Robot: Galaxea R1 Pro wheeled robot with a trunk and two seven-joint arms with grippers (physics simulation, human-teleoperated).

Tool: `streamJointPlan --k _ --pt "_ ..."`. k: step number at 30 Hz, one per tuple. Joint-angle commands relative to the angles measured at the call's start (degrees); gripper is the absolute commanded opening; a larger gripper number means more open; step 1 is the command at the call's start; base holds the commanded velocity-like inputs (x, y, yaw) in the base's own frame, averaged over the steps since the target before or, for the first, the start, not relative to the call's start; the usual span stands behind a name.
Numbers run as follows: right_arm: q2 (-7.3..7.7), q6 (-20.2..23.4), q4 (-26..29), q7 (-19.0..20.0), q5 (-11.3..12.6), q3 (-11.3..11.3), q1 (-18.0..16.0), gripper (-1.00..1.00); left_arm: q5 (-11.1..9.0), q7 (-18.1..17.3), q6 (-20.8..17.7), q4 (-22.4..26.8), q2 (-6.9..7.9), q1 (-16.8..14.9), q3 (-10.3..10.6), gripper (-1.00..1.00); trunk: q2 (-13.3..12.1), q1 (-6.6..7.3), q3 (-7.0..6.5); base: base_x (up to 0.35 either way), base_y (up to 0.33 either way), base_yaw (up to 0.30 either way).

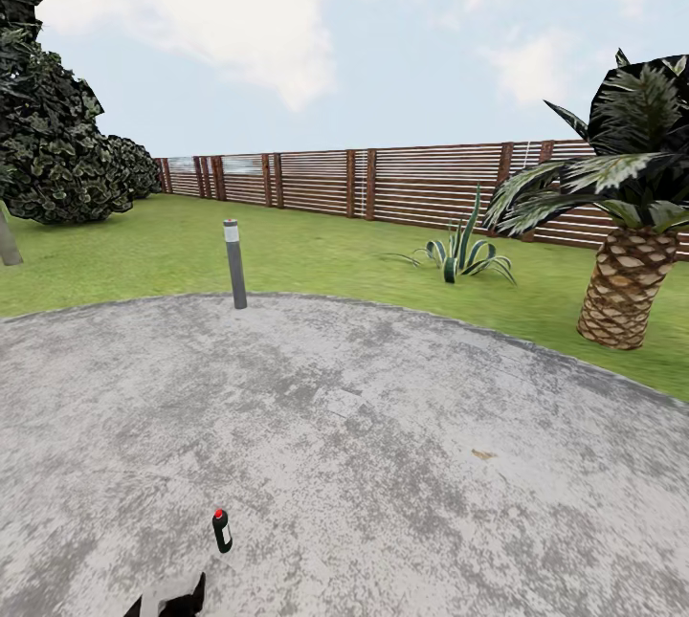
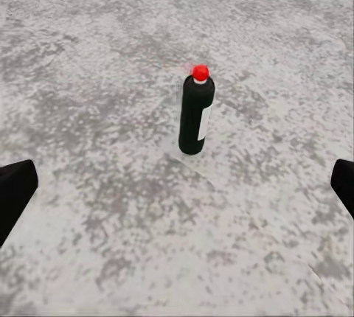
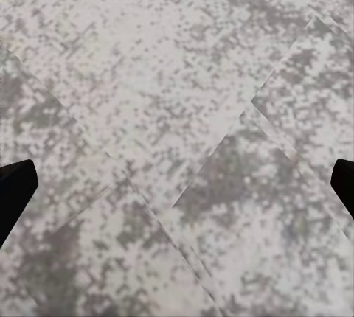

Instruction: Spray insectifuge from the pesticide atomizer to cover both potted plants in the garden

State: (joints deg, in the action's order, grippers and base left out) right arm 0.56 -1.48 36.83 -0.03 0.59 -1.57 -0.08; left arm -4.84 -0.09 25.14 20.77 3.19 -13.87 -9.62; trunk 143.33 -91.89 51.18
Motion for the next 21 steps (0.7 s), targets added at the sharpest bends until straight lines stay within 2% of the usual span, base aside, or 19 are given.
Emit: streamJointPlan --k 1,3,6,9,14,16,19,21 --pt "-0.03 0.06 0.08 -0.15 -0.26 0.03 -0.01 1.00 -0.51 0.00 0.18 0.25 0.52 -0.05 -2.90 1.00 0.02 0.01 0.05 0.000 0.000 0.000" --pt "-0.02 0.38 0.22 -0.22 -0.44 0.07 -0.01 1.00 -0.48 0.00 0.20 1.51 0.70 -0.14 -4.43 1.00 0.02 0.01 0.05 0.000 0.000 0.000" --pt "0.10 0.65 1.48 -0.13 -0.49 0.07 -0.01 1.00 -0.41 0.00 0.19 2.46 0.76 -0.33 -4.79 1.00 0.02 0.01 0.05 0.000 0.000 0.000" --pt "0.13 2.75 6.17 -0.08 -0.52 0.08 -0.01 1.00 -0.32 0.00 0.22 3.14 0.83 -0.58 -4.92 1.00 0.02 0.01 0.05 0.000 0.000 0.000" --pt "0.14 16.64 17.39 0.09 -0.42 0.08 -0.01 1.00 0.16 0.00 0.23 7.34 0.85 -0.95 -4.85 1.00 0.02 0.01 0.05 0.000 0.000 0.000" --pt "0.14 18.54 19.92 0.10 -0.35 0.08 -0.01 1.00 0.84 0.00 0.23 8.10 0.85 -1.20 -4.78 1.00 0.02 0.01 0.05 0.000 0.000 0.000" --pt "0.14 20.75 23.34 0.12 -0.15 0.08 -0.01 1.00 5.63 -0.07 0.19 8.71 0.85 -2.51 -4.72 1.00 0.02 0.01 0.05 0.000 0.000 0.000" --pt "0.14 23.97 23.98 0.15 -0.10 0.08 -0.06 1.00 8.95 -0.08 0.16 8.79 0.85 -3.26 -4.71 1.00 0.02 0.01 0.05 0.000 0.000 0.000"
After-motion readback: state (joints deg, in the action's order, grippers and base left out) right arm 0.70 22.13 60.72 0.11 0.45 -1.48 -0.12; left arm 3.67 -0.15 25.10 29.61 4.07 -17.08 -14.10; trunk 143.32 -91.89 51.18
